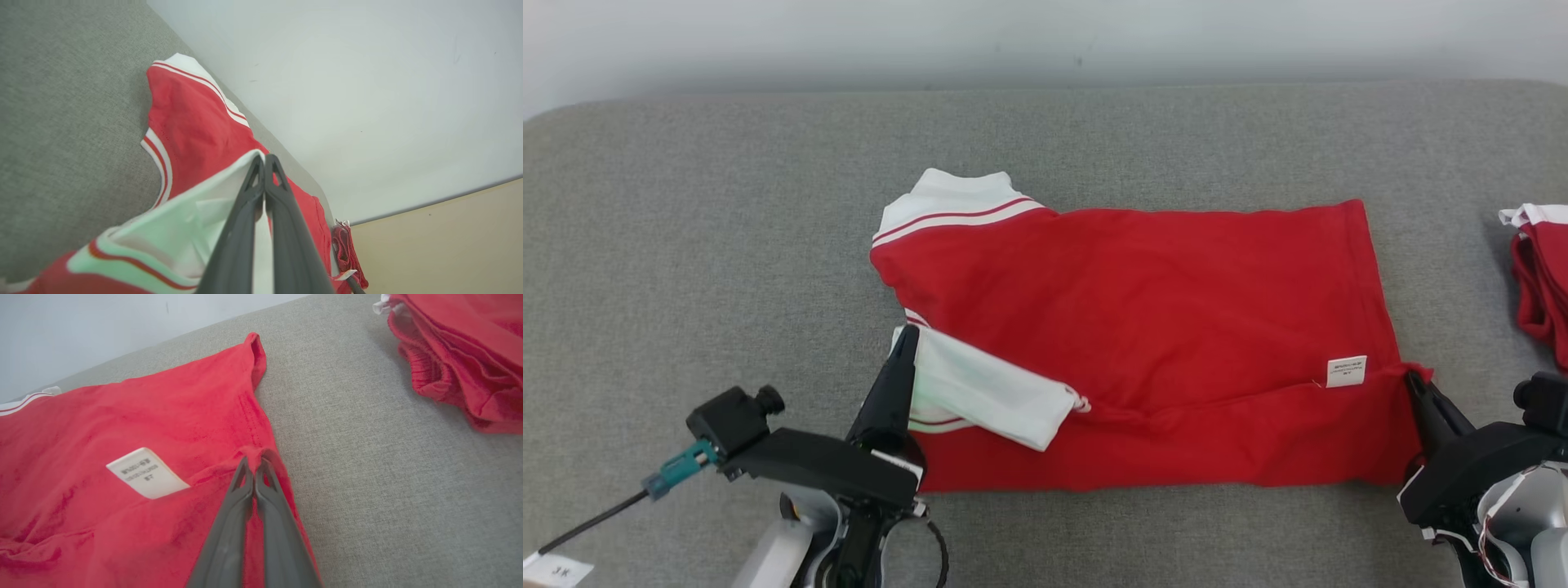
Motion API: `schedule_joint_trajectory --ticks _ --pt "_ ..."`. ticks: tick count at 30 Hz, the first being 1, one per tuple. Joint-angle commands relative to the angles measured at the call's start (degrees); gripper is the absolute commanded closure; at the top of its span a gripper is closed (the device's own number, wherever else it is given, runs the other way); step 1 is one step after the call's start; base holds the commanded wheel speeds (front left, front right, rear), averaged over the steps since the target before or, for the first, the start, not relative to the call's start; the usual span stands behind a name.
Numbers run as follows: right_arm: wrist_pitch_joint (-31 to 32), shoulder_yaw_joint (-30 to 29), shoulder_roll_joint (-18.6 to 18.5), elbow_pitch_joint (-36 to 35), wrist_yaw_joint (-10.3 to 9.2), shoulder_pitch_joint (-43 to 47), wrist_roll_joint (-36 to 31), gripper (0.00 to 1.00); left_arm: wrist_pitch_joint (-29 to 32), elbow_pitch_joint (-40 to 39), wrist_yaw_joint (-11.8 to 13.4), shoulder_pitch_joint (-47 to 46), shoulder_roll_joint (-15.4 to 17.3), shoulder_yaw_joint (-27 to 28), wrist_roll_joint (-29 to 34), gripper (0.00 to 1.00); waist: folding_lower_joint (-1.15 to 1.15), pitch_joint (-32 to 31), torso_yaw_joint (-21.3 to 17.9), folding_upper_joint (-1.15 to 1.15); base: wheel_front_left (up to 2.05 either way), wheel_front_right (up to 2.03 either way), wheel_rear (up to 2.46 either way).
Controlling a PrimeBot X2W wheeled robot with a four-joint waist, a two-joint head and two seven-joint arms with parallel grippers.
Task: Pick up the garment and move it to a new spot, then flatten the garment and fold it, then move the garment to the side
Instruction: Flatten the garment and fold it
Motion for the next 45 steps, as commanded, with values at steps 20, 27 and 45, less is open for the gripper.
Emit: schedule_joint_trajectory --ticks 20,27,45 --pt "-4.2 -0.2 0.3 3.5 -0.15 -3.3 -2.5 0.53 -0.9 11.2 1.7 -12.9 -0.3 -3.2 8.8 0.7 -0.01 2.7 -1.1 -0.01 0.0 0.0 0.0" --pt "-4.9 -0.8 1.1 3.7 -0.15 -4.0 -2.1 0.0 -3.8 15.8 5.2 -13.5 1.9 -6.6 16.7 0.0 -0.01 1.5 -1.3 -0.01 0.0 0.0 0.0" --pt "12.3 -9.7 6.7 -8.1 -0.15 5.5 -6.7 0.0 2.2 5.0 20.3 1.0 11.5 -13.0 25.7 0.0 -0.01 -1.5 -0.1 -0.01 0.0 0.0 0.0"
